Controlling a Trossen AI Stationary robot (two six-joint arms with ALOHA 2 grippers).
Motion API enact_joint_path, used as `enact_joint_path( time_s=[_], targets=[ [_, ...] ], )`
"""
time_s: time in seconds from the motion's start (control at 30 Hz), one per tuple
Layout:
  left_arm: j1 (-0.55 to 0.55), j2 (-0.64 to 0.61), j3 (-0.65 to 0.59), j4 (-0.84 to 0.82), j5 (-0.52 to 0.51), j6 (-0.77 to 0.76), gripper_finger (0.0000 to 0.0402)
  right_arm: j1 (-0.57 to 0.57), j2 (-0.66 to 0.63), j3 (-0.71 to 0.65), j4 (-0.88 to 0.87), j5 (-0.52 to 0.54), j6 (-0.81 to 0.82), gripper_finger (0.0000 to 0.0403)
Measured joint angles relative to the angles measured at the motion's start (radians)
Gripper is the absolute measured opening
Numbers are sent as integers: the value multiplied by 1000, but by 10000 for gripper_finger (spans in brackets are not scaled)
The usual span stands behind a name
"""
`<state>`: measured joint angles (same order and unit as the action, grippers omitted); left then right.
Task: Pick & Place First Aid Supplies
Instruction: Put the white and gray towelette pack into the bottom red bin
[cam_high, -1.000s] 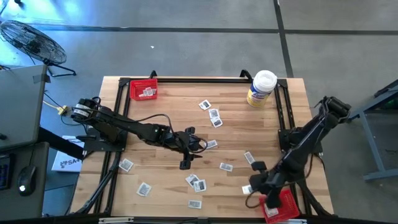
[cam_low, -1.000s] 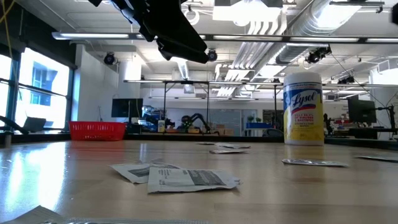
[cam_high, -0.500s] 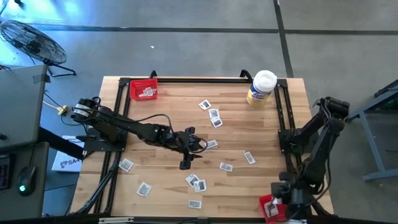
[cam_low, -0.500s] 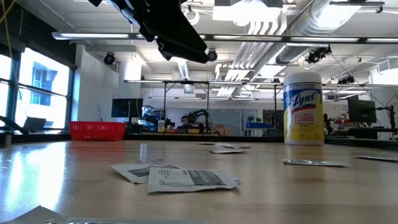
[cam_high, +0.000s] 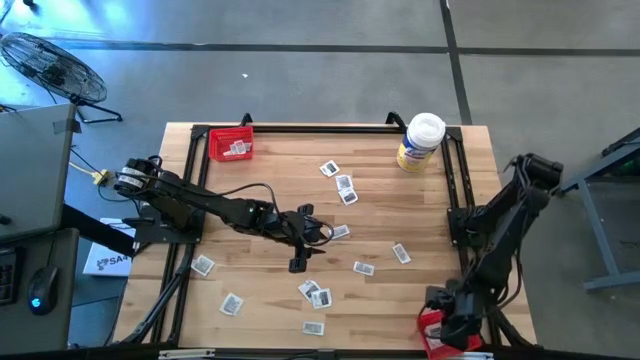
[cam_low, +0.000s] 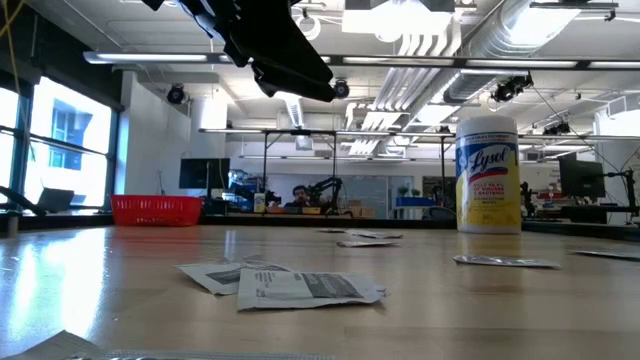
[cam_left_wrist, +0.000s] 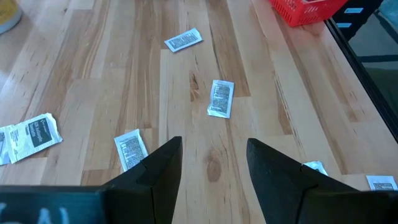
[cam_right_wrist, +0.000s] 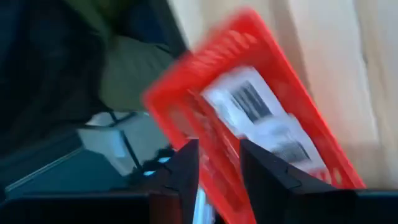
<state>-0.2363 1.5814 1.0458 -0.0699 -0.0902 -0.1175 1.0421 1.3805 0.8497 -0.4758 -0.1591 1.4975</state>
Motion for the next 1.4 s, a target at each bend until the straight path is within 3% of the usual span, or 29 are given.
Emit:
enact_joint_path(
  time_s=[0.13, 0.33, 0.5, 0.7, 0.97, 1.13, 1.4],
  targets=[
    [0, 0, 0, 0, 0, 0, 179, -71, -7, 0, 47, 178, -202, 118],
    [0, 0, 0, 0, 0, 0, 179, -259, -7, 1, 57, 532, -723, 118],
    [0, 0, 0, 0, 0, 0, 179, -466, -6, -9, 77, 666, -955, 119],
    [0, 0, 0, 0, 0, 0, 179, -757, 37, -65, 300, 647, -1220, 123],
    [0, 0, 0, 0, 0, 0, 179, -1077, 203, -113, 474, 553, -1301, 126],
    [0, 0, 0, 0, 0, 0, 179, -1153, 303, -112, 561, 482, -1319, 126],
    [0, 0, 0, 0, 0, 0, 179, -1181, 372, -109, 548, 419, -1314, 126]
  ],
)
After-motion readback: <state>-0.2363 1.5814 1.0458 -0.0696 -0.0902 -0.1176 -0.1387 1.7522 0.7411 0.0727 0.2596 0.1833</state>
